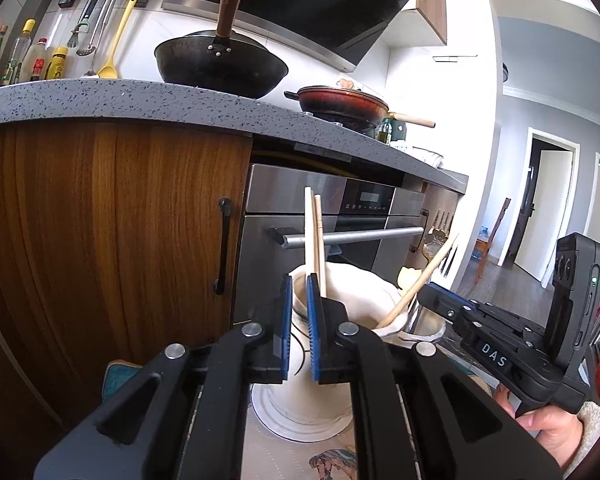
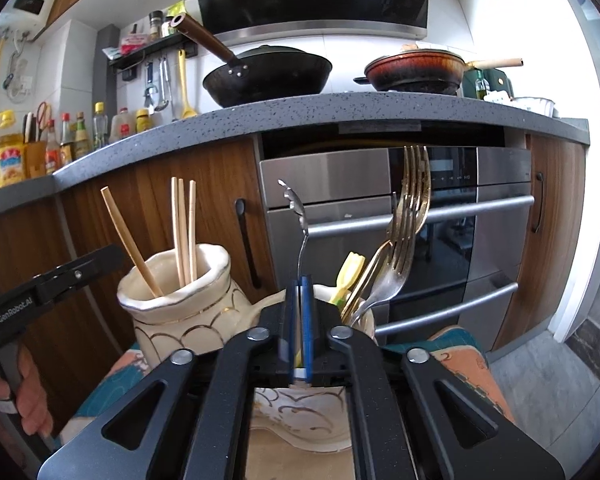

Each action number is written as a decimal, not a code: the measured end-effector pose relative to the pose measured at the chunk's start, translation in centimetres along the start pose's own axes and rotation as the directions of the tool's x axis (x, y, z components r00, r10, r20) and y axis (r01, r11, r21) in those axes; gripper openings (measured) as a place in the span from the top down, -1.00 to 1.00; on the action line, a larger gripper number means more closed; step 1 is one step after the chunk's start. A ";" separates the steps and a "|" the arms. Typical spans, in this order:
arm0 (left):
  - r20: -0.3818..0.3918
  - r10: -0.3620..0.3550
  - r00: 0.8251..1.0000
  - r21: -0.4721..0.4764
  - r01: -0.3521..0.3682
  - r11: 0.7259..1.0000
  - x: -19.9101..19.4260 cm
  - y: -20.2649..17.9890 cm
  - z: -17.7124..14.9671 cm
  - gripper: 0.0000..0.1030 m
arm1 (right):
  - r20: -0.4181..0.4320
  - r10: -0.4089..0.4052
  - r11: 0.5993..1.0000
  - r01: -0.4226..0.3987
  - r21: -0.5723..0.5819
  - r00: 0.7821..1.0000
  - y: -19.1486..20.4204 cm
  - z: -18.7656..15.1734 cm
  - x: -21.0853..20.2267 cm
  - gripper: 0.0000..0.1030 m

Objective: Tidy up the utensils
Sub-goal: 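Drop the chopstick in the larger pot while the right tool drops the spoon, then lower the right tool onto the green spatula and close on its handle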

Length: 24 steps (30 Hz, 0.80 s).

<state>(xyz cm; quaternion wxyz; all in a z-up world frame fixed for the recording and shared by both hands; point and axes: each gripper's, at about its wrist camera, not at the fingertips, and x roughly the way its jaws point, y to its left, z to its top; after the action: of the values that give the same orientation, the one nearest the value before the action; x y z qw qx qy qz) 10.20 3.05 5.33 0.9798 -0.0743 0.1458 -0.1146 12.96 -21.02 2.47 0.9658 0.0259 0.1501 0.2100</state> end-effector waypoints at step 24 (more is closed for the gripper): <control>-0.012 0.168 0.986 -0.015 -0.168 0.986 -5.7 1.7 -3.7 -0.89 | -0.086 0.007 0.998 -0.001 0.070 0.996 -0.3 -3.0 -7.9 -0.83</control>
<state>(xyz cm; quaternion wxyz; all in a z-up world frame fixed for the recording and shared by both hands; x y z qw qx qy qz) 4.09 5.71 3.04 0.9846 -0.0689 0.1576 -0.0307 5.33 -24.55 1.77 0.9564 0.0509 0.1990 0.2077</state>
